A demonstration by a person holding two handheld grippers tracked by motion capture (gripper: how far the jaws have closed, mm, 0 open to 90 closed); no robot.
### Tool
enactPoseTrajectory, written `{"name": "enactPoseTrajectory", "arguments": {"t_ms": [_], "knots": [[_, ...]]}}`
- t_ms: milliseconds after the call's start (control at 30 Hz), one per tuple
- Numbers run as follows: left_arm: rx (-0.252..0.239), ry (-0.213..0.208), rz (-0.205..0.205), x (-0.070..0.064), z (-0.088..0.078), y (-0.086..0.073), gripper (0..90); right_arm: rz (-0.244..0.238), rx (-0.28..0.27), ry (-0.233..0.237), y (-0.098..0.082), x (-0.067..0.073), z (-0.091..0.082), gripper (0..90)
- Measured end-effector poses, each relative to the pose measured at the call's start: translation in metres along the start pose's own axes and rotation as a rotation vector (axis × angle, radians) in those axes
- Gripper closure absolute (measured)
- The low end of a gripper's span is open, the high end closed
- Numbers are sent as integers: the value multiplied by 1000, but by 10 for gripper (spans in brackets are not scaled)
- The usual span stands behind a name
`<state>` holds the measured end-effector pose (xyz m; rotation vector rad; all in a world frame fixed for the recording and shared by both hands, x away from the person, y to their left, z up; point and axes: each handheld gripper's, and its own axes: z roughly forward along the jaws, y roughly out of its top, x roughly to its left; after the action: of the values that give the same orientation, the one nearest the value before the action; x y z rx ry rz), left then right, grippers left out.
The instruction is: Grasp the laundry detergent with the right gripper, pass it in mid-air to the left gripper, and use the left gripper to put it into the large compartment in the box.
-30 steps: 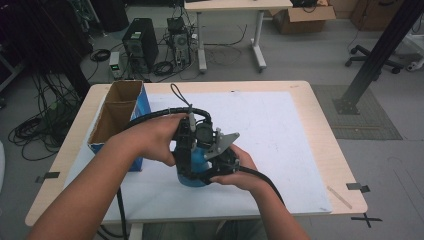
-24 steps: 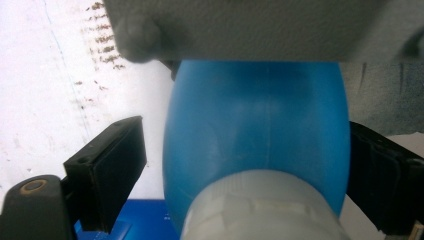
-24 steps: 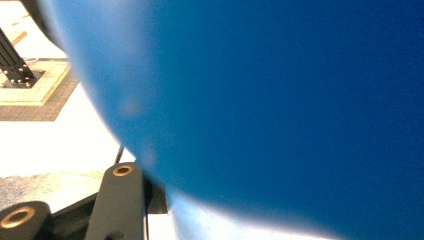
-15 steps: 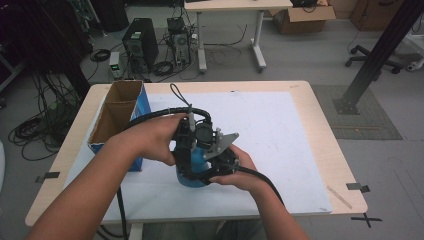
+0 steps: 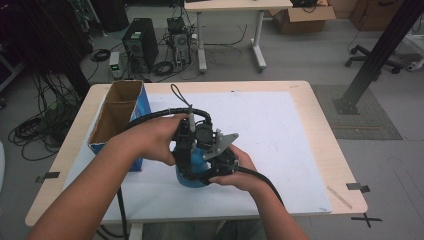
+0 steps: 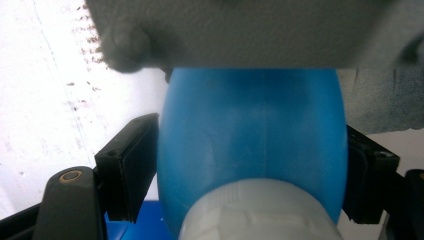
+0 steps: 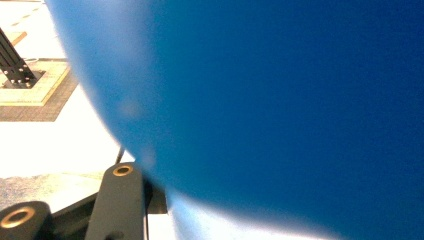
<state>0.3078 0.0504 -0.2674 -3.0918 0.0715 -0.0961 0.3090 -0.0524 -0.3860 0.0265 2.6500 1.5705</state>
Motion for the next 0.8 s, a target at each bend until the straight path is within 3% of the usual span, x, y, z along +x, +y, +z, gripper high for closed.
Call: {"name": "enactPoseTrajectory", "arguments": {"t_ms": [267, 300, 400, 467, 800], "knots": [[6, 2, 4, -1, 0, 1, 292, -6, -6, 3, 0, 0, 0, 449], [1, 7, -2, -1, 0, 1, 292, 14, 0, 6, 1, 1, -1, 449], [0, 10, 6, -1, -1, 1, 295, 14, -1, 6, 1, 1, -1, 449], [-2, 0, 12, -1, -2, 2, 375, 4, -4, 2, 1, 1, -1, 449], [0, 18, 12, -3, -3, 4, 384, 5, -6, 3, 1, 1, -3, 449]]}}
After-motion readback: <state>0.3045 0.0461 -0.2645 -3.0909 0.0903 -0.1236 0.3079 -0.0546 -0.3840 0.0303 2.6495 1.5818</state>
